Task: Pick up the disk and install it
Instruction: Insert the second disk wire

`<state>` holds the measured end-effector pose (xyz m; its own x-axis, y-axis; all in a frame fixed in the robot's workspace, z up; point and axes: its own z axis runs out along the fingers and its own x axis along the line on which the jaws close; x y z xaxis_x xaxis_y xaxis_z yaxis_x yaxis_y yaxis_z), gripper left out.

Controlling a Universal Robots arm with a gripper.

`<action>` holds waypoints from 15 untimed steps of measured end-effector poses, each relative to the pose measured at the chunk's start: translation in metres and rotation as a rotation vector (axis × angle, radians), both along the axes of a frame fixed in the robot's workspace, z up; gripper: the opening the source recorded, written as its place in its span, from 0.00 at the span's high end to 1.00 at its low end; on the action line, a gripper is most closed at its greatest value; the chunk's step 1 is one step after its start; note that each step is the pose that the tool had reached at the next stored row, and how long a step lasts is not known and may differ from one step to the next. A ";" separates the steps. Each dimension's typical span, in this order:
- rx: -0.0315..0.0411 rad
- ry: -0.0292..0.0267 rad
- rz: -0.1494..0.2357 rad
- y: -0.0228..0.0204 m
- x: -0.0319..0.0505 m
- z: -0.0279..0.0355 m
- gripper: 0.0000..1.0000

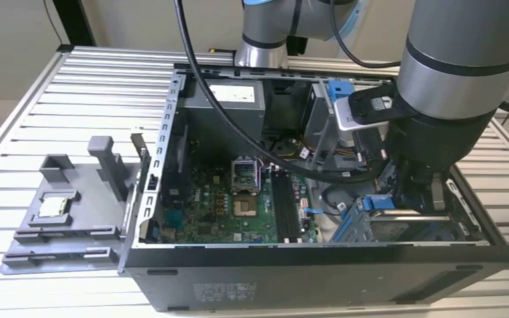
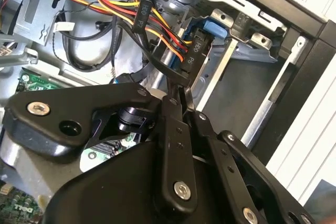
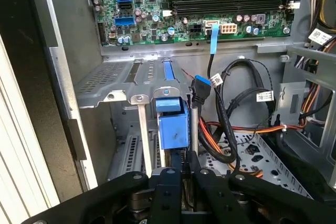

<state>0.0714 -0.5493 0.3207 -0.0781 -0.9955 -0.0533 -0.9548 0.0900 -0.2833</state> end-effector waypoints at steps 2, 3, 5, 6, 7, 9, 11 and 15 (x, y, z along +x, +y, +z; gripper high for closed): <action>-0.0006 -0.0001 0.000 0.0000 0.0000 -0.0008 1.00; -0.0017 0.0000 0.000 0.0000 0.0000 -0.0014 1.00; -0.0034 0.0001 -0.001 0.0000 0.0000 -0.0021 1.00; -0.0034 0.0000 -0.001 0.0000 0.0000 -0.0022 1.00; -0.0032 0.0000 -0.001 -0.0001 0.0000 -0.0023 1.00; -0.0031 -0.0001 -0.001 0.0000 0.0000 -0.0024 1.00; -0.0006 -0.0009 0.000 0.0003 0.0004 -0.0033 0.00; 0.0041 0.0001 -0.001 0.0000 0.0000 0.0035 0.00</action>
<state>0.0714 -0.5493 0.3242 -0.0787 -0.9952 -0.0574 -0.9548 0.0918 -0.2828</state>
